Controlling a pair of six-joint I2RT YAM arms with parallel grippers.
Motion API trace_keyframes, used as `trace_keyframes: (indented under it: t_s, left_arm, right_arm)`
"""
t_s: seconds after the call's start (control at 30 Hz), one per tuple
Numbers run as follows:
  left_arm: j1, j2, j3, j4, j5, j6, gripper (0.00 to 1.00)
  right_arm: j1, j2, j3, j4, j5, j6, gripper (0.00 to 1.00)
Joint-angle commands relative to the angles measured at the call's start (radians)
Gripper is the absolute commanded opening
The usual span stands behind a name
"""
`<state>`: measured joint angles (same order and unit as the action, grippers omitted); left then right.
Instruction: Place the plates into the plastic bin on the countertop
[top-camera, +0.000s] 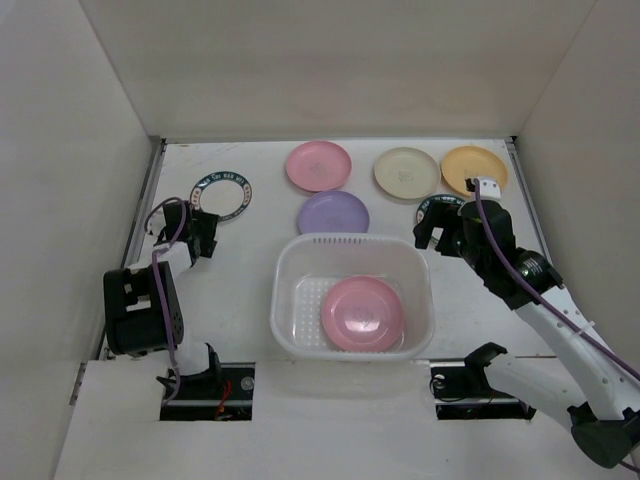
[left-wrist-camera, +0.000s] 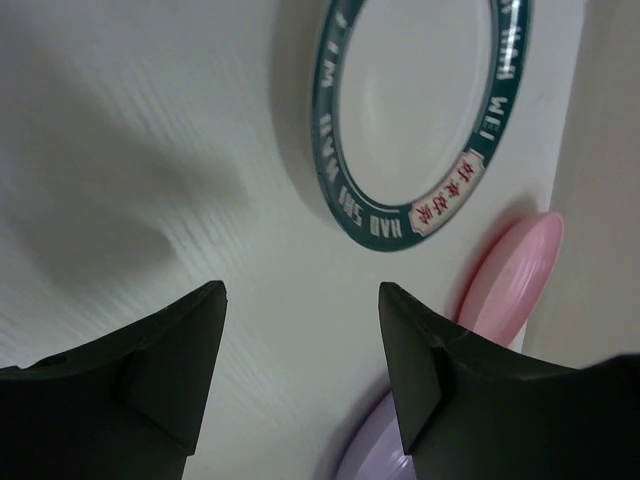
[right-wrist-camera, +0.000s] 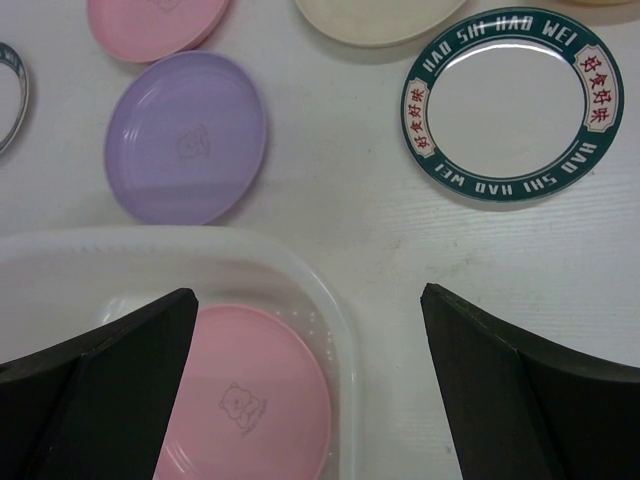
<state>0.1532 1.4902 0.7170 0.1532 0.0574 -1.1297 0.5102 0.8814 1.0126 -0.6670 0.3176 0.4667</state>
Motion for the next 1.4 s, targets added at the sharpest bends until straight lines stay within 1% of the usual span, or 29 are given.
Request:
trace_keyframes:
  t_s: [0.0, 0.13, 0.3, 0.4, 0.47, 0.5, 0.57, 0.63, 0.7, 0.77, 0.9, 0.97, 1.03, 1.13, 1.3, 1.37]
  left_arm:
    - [0.013, 0.028, -0.03, 0.115, 0.012, -0.087, 0.59]
    - [0.013, 0.083, -0.033, 0.181, 0.005, -0.1, 0.59]
    - [0.024, 0.203, -0.004, 0.279, 0.007, -0.125, 0.57]
    - [0.029, 0.278, 0.024, 0.313, 0.009, -0.134, 0.52]
    - [0.032, 0.324, 0.042, 0.333, 0.013, -0.139, 0.46]
    - [0.035, 0.346, 0.051, 0.342, 0.016, -0.139, 0.41]
    - [0.038, 0.372, 0.065, 0.35, 0.021, -0.139, 0.29]
    - [0.044, 0.387, 0.082, 0.347, 0.028, -0.14, 0.13]
    - [0.047, 0.383, 0.085, 0.356, 0.036, -0.134, 0.05]
    - [0.05, 0.358, 0.082, 0.385, 0.047, -0.116, 0.0]
    - [0.07, 0.26, 0.091, 0.384, 0.113, -0.11, 0.0]
    - [0.073, 0.172, 0.123, 0.352, 0.174, -0.072, 0.0]
    - [0.059, 0.076, 0.165, 0.265, 0.226, -0.026, 0.0]
    - [-0.008, -0.085, 0.226, 0.081, 0.289, 0.07, 0.0]
    - [-0.192, -0.332, 0.327, -0.232, 0.403, 0.201, 0.01]
    - [-0.275, -0.402, 0.354, -0.338, 0.418, 0.247, 0.02]
  right_arm:
    - [-0.019, -0.01, 0.006, 0.052, -0.025, -0.034, 1.0]
    - [-0.037, -0.01, 0.009, 0.056, -0.029, -0.046, 1.0]
    - [-0.048, 0.008, 0.023, 0.058, -0.034, -0.056, 1.0]
    - [-0.051, 0.013, 0.03, 0.058, -0.032, -0.057, 1.0]
    - [-0.054, 0.014, 0.04, 0.052, -0.031, -0.059, 1.0]
    - [-0.054, 0.016, 0.041, 0.05, -0.029, -0.059, 1.0]
    - [-0.054, 0.014, 0.046, 0.044, -0.026, -0.06, 1.0]
    - [-0.055, 0.01, 0.047, 0.041, -0.023, -0.06, 1.0]
    - [-0.055, 0.004, 0.046, 0.041, -0.023, -0.056, 1.0]
    - [-0.057, 0.002, 0.044, 0.041, -0.022, -0.053, 1.0]
    - [-0.06, -0.002, 0.046, 0.04, -0.018, -0.053, 1.0]
    - [-0.063, -0.007, 0.05, 0.04, -0.014, -0.059, 1.0]
    - [-0.072, -0.012, 0.061, 0.038, -0.012, -0.06, 1.0]
    - [-0.085, -0.007, 0.08, 0.038, -0.012, -0.065, 1.0]
    - [-0.088, 0.036, 0.109, 0.053, -0.012, -0.083, 1.0]
    - [-0.088, 0.053, 0.116, 0.063, -0.012, -0.08, 1.0]
